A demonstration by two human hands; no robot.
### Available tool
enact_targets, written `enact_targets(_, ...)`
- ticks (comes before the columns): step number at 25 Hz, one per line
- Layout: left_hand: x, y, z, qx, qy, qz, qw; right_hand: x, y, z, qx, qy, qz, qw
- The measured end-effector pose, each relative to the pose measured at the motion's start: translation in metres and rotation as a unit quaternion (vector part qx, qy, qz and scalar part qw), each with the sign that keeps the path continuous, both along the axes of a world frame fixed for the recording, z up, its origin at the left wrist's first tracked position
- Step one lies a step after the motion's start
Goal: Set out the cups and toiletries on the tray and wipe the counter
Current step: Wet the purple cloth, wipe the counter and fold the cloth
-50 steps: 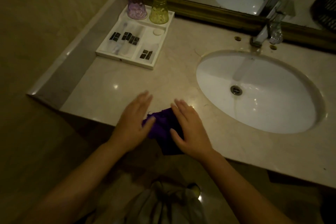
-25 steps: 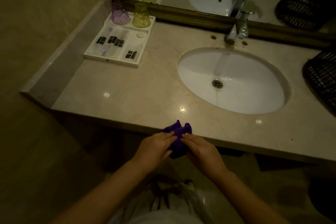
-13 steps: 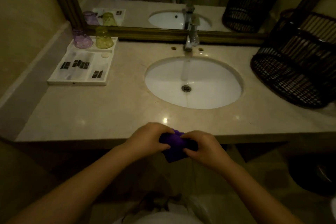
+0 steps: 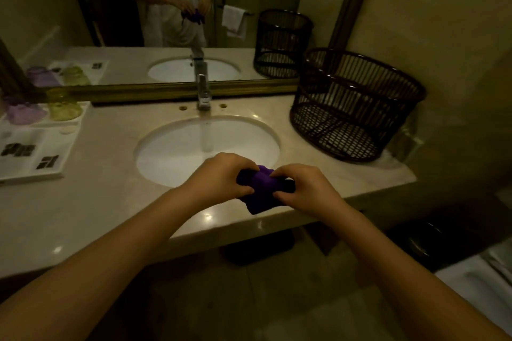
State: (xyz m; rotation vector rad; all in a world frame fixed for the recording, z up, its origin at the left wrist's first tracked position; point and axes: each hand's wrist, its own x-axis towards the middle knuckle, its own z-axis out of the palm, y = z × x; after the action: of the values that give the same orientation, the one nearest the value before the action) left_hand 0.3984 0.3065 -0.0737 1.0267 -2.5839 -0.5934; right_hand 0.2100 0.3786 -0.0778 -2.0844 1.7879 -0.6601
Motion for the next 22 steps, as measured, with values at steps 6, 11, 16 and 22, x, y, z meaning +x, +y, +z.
enact_targets(6,-0.080,0.001,0.006,-0.028,-0.029,-0.034,0.999,-0.068,0.001,0.008,0.034,0.048,-0.029,0.998)
enact_targets(11,-0.131,-0.028,-0.006,-0.025,-0.045,-0.055,0.997,-0.111,-0.019,-0.002,0.066,0.026,-0.065,0.995)
enact_targets(16,-0.180,-0.080,-0.027,-0.011,-0.072,-0.072,0.995,-0.153,-0.059,-0.019,0.092,0.030,-0.096,0.991)
enact_targets(22,-0.238,-0.154,-0.035,-0.006,-0.076,-0.108,0.991,-0.202,-0.120,-0.028,0.119,0.020,-0.150,0.981)
